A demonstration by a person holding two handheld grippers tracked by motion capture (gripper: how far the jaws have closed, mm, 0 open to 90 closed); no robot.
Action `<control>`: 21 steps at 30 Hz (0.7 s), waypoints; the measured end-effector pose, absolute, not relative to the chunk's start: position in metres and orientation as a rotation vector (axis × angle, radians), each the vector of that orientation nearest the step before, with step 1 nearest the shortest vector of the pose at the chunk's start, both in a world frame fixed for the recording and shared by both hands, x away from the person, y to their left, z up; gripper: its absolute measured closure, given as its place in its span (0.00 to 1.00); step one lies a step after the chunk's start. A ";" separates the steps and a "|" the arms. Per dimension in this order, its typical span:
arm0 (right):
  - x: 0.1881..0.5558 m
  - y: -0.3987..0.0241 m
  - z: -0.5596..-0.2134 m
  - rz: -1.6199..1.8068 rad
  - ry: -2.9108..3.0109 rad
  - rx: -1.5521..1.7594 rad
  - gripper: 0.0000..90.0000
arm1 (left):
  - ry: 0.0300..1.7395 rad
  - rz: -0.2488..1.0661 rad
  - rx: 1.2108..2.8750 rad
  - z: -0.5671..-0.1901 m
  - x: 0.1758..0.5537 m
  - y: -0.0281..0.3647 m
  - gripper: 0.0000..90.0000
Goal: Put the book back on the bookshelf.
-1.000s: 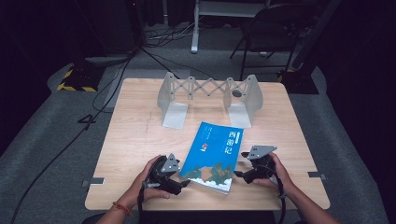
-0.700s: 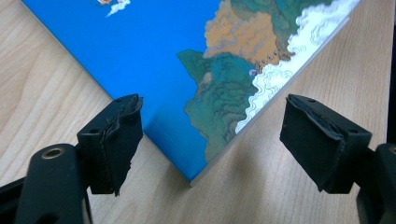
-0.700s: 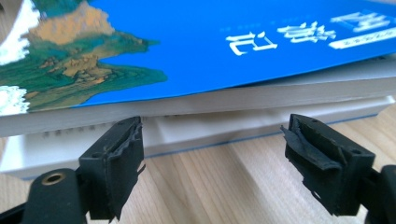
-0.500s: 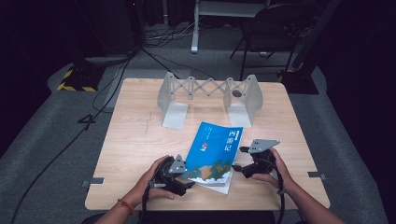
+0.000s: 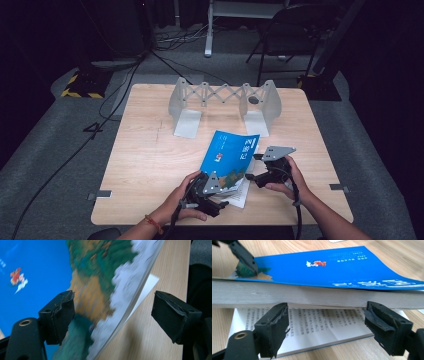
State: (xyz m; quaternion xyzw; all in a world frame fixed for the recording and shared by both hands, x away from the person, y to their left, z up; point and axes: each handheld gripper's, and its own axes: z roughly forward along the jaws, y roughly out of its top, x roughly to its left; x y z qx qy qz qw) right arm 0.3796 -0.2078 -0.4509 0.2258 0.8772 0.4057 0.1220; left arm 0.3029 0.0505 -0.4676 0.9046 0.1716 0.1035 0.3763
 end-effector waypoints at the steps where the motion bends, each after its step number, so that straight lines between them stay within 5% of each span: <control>1: 0.380 -0.207 -0.450 1.195 2.558 0.665 0.22 | 0.434 0.284 2.318 -0.468 0.302 0.048 0.18; 9: 0.385 -0.199 -0.441 1.225 2.549 0.686 0.22 | 0.545 0.417 2.285 -0.473 0.303 0.037 0.20; 13: 0.386 -0.197 -0.438 1.235 2.542 0.695 0.22 | 0.590 0.460 2.265 -0.472 0.305 0.038 0.29; 21: 0.389 -0.200 -0.441 1.270 2.542 0.741 0.22 | 0.507 0.483 2.203 -0.463 0.307 0.054 0.69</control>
